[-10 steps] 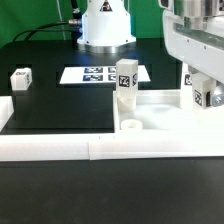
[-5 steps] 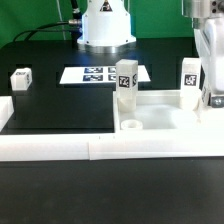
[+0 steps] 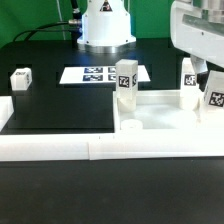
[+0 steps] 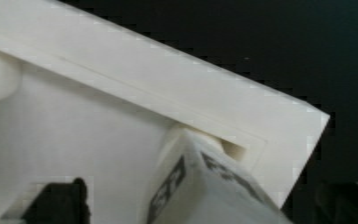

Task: Assemble square table

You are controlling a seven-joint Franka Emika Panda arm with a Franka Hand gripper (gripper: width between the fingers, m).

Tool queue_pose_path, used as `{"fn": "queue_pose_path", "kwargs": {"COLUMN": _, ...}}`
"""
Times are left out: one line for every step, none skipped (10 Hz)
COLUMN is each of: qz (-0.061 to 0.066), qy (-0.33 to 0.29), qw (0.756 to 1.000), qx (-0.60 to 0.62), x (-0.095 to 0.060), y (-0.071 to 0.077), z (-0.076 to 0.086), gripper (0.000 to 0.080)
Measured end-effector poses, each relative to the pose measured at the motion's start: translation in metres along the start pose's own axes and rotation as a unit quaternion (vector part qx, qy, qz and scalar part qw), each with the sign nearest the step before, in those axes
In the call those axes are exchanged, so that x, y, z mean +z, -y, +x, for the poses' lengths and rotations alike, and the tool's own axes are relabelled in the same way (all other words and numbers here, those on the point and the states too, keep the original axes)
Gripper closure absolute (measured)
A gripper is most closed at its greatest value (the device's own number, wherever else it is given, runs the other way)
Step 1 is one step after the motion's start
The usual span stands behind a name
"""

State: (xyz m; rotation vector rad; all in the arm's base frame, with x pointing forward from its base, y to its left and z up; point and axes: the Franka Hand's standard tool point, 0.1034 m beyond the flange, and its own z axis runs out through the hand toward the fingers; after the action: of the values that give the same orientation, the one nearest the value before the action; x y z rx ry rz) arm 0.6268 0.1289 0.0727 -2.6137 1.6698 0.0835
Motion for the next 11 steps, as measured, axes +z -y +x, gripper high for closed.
{"fn": "queue_pose_path", "kwargs": {"qz": 0.000, "qy": 0.000, "qw": 0.999, "qx": -0.045, "x": 0.0000, "y": -0.0001, "z": 0.0001, "gripper": 0.0151}}
{"fn": "queue_pose_path", "kwargs": {"qz": -0.002, "qy": -0.003, "qw": 0.995, "qx": -0.096, "x": 0.0000, "y": -0.0002, "z": 0.0002, "gripper": 0.0151}}
{"fn": "queue_pose_path", "kwargs": {"qz": -0.012, "qy": -0.018, "qw": 0.982, "qx": -0.186, "x": -0.0008, "y": 0.0002, "z": -0.0002, "gripper": 0.0150}}
{"fn": "queue_pose_path", "kwargs": {"qz": -0.006, "qy": -0.033, "qw": 0.955, "qx": -0.296, "x": 0.0015, "y": 0.0035, "z": 0.0026, "gripper": 0.0150}}
{"fn": "queue_pose_path", "kwargs": {"qz": -0.004, "qy": -0.035, "qw": 0.945, "qx": -0.325, "x": 0.0031, "y": 0.0032, "z": 0.0029, "gripper": 0.0150}}
{"fn": "queue_pose_path", "kwargs": {"qz": -0.004, "qy": -0.034, "qw": 0.945, "qx": -0.325, "x": 0.0028, "y": 0.0034, "z": 0.0030, "gripper": 0.0150}}
{"fn": "queue_pose_path", "kwargs": {"qz": -0.003, "qy": -0.034, "qw": 0.950, "qx": -0.311, "x": 0.0028, "y": 0.0034, "z": 0.0028, "gripper": 0.0238}}
{"fn": "queue_pose_path", "kwargs": {"qz": -0.002, "qy": -0.034, "qw": 0.954, "qx": -0.299, "x": 0.0028, "y": 0.0035, "z": 0.0026, "gripper": 0.0238}}
{"fn": "queue_pose_path", "kwargs": {"qz": -0.001, "qy": -0.033, "qw": 0.965, "qx": -0.259, "x": 0.0030, "y": 0.0031, "z": 0.0025, "gripper": 0.0435}}
{"fn": "queue_pose_path", "kwargs": {"qz": -0.006, "qy": -0.031, "qw": 0.974, "qx": -0.226, "x": 0.0040, "y": -0.0001, "z": 0.0043, "gripper": 0.0510}}
{"fn": "queue_pose_path", "kwargs": {"qz": -0.005, "qy": -0.031, "qw": 0.976, "qx": -0.214, "x": 0.0042, "y": 0.0000, "z": 0.0040, "gripper": 0.0510}}
